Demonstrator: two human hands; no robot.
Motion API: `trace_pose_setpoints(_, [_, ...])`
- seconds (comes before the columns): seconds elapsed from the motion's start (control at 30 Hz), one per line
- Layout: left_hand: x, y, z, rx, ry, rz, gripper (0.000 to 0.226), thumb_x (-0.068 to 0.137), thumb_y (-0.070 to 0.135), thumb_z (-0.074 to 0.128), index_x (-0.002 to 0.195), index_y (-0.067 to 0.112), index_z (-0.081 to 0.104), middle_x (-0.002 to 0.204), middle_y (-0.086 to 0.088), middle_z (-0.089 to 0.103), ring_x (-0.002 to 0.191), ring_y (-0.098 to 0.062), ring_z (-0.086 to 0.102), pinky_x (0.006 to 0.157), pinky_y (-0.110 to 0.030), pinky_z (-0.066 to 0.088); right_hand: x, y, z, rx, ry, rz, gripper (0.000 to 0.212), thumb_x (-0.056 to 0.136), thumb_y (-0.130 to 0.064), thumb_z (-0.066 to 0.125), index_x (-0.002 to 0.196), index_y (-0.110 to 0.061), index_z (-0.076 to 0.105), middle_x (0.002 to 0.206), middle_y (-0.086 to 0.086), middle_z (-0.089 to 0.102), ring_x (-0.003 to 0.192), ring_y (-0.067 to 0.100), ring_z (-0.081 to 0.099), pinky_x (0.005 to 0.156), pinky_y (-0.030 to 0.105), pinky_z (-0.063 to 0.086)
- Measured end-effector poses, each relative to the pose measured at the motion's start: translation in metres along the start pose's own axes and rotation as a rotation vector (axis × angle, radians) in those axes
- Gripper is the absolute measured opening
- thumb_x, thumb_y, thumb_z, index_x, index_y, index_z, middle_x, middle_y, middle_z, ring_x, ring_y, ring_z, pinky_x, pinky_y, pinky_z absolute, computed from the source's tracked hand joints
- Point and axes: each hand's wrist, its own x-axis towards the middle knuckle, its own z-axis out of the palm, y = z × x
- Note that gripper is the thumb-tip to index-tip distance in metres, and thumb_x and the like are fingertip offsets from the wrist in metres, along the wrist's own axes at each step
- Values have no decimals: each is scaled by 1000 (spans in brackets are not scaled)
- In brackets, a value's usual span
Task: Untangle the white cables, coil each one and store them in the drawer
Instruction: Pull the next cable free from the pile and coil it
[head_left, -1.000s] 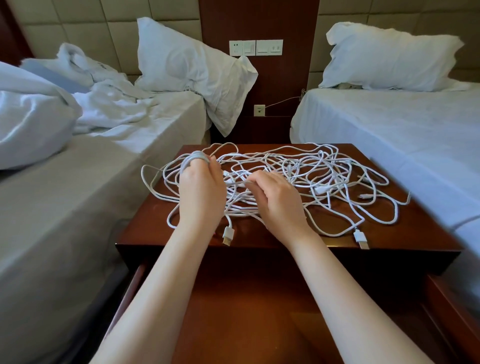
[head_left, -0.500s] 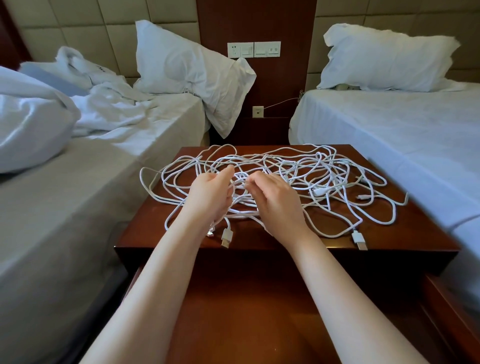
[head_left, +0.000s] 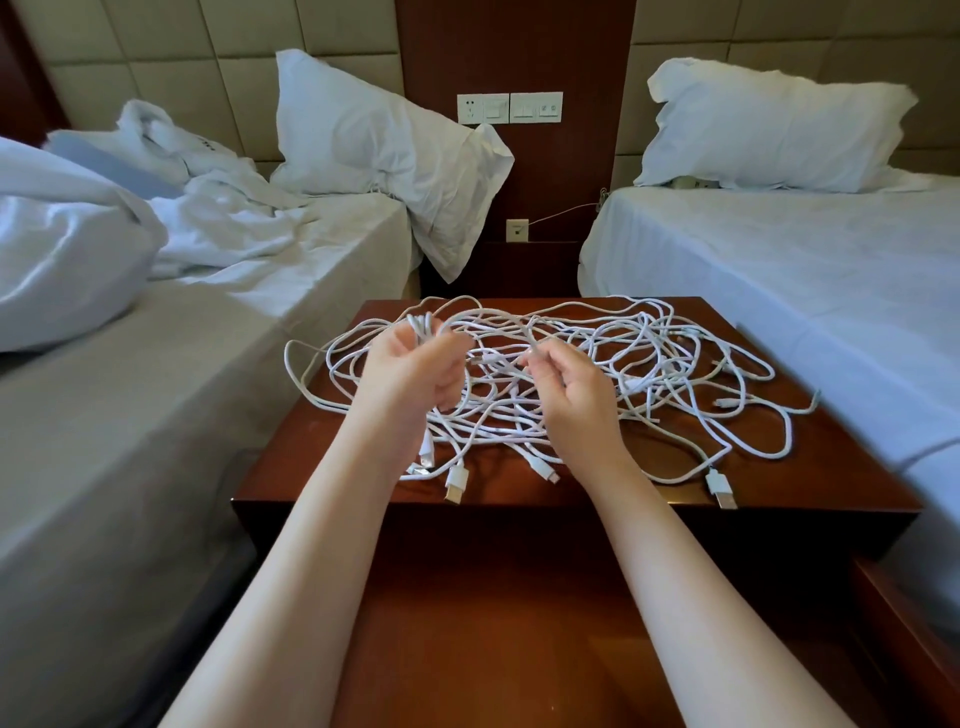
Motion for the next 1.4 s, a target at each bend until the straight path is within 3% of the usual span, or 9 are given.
trace_pose_setpoints(0.17, [0, -7, 6, 214, -18, -155, 50, 95, 17, 49, 47, 19, 34, 43, 2, 31, 40, -11, 23, 41, -21, 23, -4, -12, -7, 306, 56, 132, 30, 103, -31, 40, 107, -22, 68, 100, -8, 71, 87, 12, 64, 72, 19, 48])
trace_pose_setpoints(0.33, [-3, -9, 16, 320, -21, -211, 40, 96, 18, 46, 57, 11, 38, 47, -3, 34, 41, -13, 27, 43, -24, 22, -3, -12, -9, 360, 125, 164, 28, 103, -31, 40, 97, -25, 67, 73, 3, 66, 80, 2, 63, 90, 34, 50])
trace_pose_setpoints(0.53, [-5, -13, 18, 529, 43, -157, 33, 90, 12, 48, 58, 9, 39, 43, 2, 35, 39, -8, 29, 43, -20, 27, 1, -23, -16, 572, 19, 118, 30, 104, -25, 37, 97, -17, 65, 68, 1, 66, 79, 24, 70, 73, 33, 58])
trace_pose_setpoints(0.67, [-3, -13, 16, 475, 85, -152, 37, 90, 10, 45, 53, 8, 43, 38, 6, 37, 37, -8, 31, 43, -21, 28, 4, -29, -15, 456, -55, 40, 32, 103, -26, 37, 101, -13, 67, 75, -1, 68, 80, 13, 67, 66, 29, 56])
trace_pose_setpoints(0.9, [-2, -5, 8, 456, 108, -22, 35, 85, 6, 37, 50, 6, 39, 41, 1, 35, 40, -11, 29, 43, -24, 25, 9, -31, -23, 305, -19, -31, 27, 103, -27, 42, 94, -24, 67, 76, 9, 62, 73, 27, 57, 66, 23, 46])
trace_pose_setpoints(1.13, [-1, 3, 14, 245, -115, -159, 38, 90, 2, 31, 53, 7, 38, 39, -3, 32, 35, -13, 23, 42, -20, 16, 5, -4, -25, -97, -143, 126, 27, 99, -33, 49, 82, -18, 63, 96, -5, 67, 88, 4, 58, 75, 22, 45])
trace_pose_setpoints(1.23, [-1, 0, 17, 231, -92, -164, 41, 92, 4, 31, 52, 7, 39, 39, -2, 32, 36, -13, 23, 44, -23, 15, 5, -6, -22, 15, -105, 156, 31, 101, -41, 43, 89, -25, 66, 122, -11, 64, 112, -7, 54, 96, 20, 44])
trace_pose_setpoints(1.33, [-2, -2, 16, 252, -58, -149, 38, 92, 6, 32, 54, 7, 40, 40, -2, 33, 38, -13, 25, 45, -25, 17, 7, -21, -27, 223, -122, 189, 34, 101, -36, 44, 84, -16, 64, 132, -10, 57, 109, -26, 40, 85, -3, 28])
trace_pose_setpoints(1.4, [-2, -2, 16, 257, -30, -131, 35, 89, 5, 33, 55, 7, 40, 41, -4, 33, 40, -15, 25, 46, -27, 18, 9, -24, -29, 264, -138, 181, 34, 101, -35, 44, 82, -16, 65, 129, -9, 59, 114, -24, 38, 86, -3, 24])
